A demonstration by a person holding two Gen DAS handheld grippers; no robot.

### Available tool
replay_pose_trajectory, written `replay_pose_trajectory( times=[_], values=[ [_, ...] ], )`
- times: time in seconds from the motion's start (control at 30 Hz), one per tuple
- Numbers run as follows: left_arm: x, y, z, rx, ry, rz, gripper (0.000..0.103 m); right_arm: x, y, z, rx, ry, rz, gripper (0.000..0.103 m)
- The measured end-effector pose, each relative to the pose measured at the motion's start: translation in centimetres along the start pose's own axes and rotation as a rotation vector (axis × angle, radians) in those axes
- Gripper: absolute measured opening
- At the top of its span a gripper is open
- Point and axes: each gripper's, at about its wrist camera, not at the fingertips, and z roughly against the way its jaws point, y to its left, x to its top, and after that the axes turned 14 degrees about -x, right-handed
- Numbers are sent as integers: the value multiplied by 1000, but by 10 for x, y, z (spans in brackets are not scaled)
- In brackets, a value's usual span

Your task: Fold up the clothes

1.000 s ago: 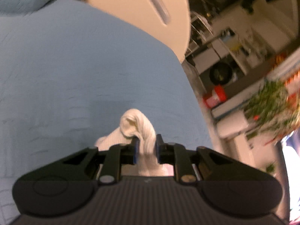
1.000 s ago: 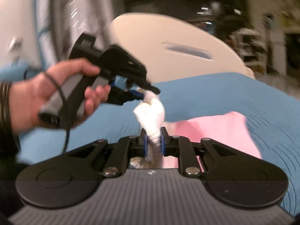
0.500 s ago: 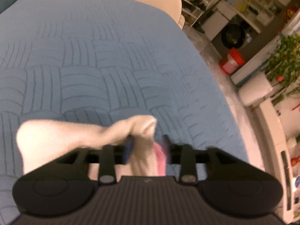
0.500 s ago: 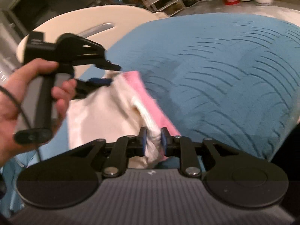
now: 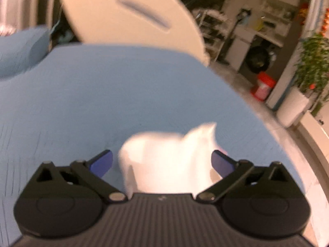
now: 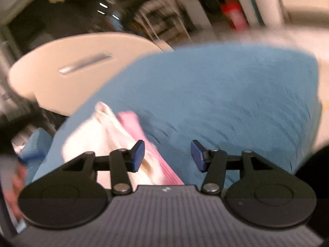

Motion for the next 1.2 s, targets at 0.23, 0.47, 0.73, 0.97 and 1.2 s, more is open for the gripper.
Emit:
replay_pose_trajectory(
  times=[0.23,0.47,0.73,0.97,1.2],
  values=[
    [-29,71,9,-103,70,235,103,-26,73,11,273,-119,427,52],
    [-25,93,14,-107,53,158,103,-26,62,-52,160,172,322,52],
    [-11,110,9,-216,38,200,103,-18,62,-23,151,74,380,76],
    [9,93,-9,-255,66,201,103,13,74,15,52,-71,426,89],
    [16,88,-27,-298,81,213,103,-23,119,35,56,-107,662,89]
  ],
)
